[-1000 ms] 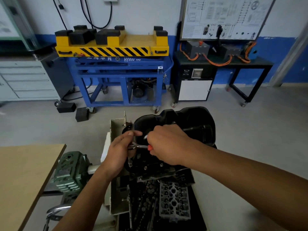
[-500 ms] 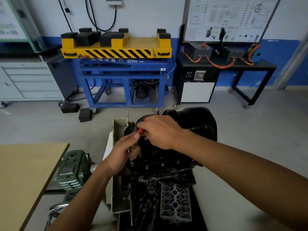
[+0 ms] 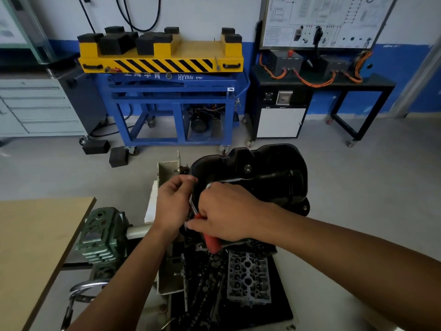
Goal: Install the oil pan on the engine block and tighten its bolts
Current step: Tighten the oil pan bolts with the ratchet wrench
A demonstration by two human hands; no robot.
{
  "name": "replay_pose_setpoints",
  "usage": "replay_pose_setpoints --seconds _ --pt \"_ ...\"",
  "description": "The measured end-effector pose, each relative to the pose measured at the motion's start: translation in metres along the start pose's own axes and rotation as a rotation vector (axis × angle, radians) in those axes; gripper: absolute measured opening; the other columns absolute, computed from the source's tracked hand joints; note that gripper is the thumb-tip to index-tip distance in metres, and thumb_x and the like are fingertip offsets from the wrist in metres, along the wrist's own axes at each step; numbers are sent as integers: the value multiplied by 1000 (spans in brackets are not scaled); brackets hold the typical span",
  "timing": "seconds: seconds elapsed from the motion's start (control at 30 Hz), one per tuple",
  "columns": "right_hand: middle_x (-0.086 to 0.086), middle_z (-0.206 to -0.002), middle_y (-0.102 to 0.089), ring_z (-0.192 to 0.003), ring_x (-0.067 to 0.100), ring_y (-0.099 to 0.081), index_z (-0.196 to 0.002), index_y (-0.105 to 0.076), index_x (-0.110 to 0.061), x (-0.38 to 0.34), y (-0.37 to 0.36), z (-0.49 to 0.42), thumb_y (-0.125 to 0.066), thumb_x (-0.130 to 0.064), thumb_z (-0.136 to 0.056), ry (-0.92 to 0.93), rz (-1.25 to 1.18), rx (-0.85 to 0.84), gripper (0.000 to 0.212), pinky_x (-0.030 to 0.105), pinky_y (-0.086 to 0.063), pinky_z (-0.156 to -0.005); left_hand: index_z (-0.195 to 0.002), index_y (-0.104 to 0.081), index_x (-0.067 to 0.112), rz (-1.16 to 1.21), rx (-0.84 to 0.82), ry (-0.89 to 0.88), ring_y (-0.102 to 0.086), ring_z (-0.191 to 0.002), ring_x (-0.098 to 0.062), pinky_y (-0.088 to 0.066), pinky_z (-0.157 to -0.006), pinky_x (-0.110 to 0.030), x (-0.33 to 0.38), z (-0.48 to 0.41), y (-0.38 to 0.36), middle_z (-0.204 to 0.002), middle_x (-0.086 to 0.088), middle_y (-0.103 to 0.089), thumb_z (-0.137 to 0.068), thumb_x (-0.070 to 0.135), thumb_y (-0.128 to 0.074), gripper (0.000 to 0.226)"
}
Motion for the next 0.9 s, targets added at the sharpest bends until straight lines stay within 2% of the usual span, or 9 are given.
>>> replay_pose_setpoints --seconds 0.1,0.27,0.37,0.43,0.57,0.67,0.77,0.83,0.9 --pt "-7 -49 -41 -45 6 -39 -52 -41 -23 1 1 3 -63 -50 -92 4 -20 -26 53 26 -29 -48 -83 -68 11 24 -45 21 -58 -67 -16 -48 -66 -31 -3 0 2 -71 -5 -65 -103 16 -50 27" --pt "-9 -45 -40 -43 6 -39 -50 -41 -24 8 7 7 -69 -45 -88 -33 -19 -112 51 26 -28 -47 -81 -68 17 51 -144 52 -56 -64 -12 -44 -62 -29 -5 1 -1 -68 1 -62 -103 21 -49 29" --pt "-8 -56 -47 -51 9 -45 -57 -42 -26 19 12 6 -68 -41 -90 -60 89 -149 45 28 -31 -50 -79 -73 23 43 -175 76 -51 -68 -22 -39 -59 -32 -6 1 -1 -72 -5 -58 -93 32 -50 28" --pt "-5 -65 -43 -55 11 -42 -62 -37 -26 29 15 3 -63 -36 -94 -84 196 -122 42 29 -25 -49 -81 -75 25 35 -216 84 -52 -60 -14 -39 -51 -24 -7 1 -1 -66 0 -57 -95 32 -48 31" --pt "-4 -68 -36 -56 16 -37 -81 -53 -19 43 16 -6 -55 -26 -99 -122 311 -11 20 32 -23 -50 -102 -73 18 35 -339 104 -35 -47 -12 -30 -47 -23 -12 2 -2 -54 -1 -43 -107 18 -36 37" --pt "-6 -70 -33 -66 22 -43 -93 -58 -21 45 12 -15 -55 -17 -97 -108 340 37 7 32 -25 -53 -124 -65 7 51 -451 108 -26 -48 -15 -27 -50 -26 -12 4 2 -52 -1 -32 -108 22 -34 38" --pt "-6 -76 -41 -79 25 -54 -97 -56 -22 45 9 -25 -53 -9 -94 -65 261 63 13 31 -23 -51 -130 -59 3 48 -525 106 -22 -50 -17 -23 -51 -28 -10 8 4 -53 0 -27 -100 53 -46 59" --pt "-4 -93 -55 -91 24 -57 -110 -60 -22 45 7 -33 -56 -6 -90 -23 196 65 26 30 -33 -56 -131 -57 3 32 -538 78 -21 -49 -16 -21 -52 -29 -8 9 4 -54 2 -27 -89 70 -53 80" --pt "-3 -114 -58 -105 23 -58 -128 -58 -24 45 5 -40 -58 -5 -88 3 146 48 44 34 -45 -68 -128 -65 20 43 -525 47 -22 -50 -15 -19 -54 -32 -7 10 4 -54 4 -27 -85 75 -53 71"
Point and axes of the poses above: each hand's wrist, its own z-axis away from the middle knuckle, its own y-axis out of the back of the hand, x = y × z, the point moved 4 cm from there along -z, towards the middle knuckle
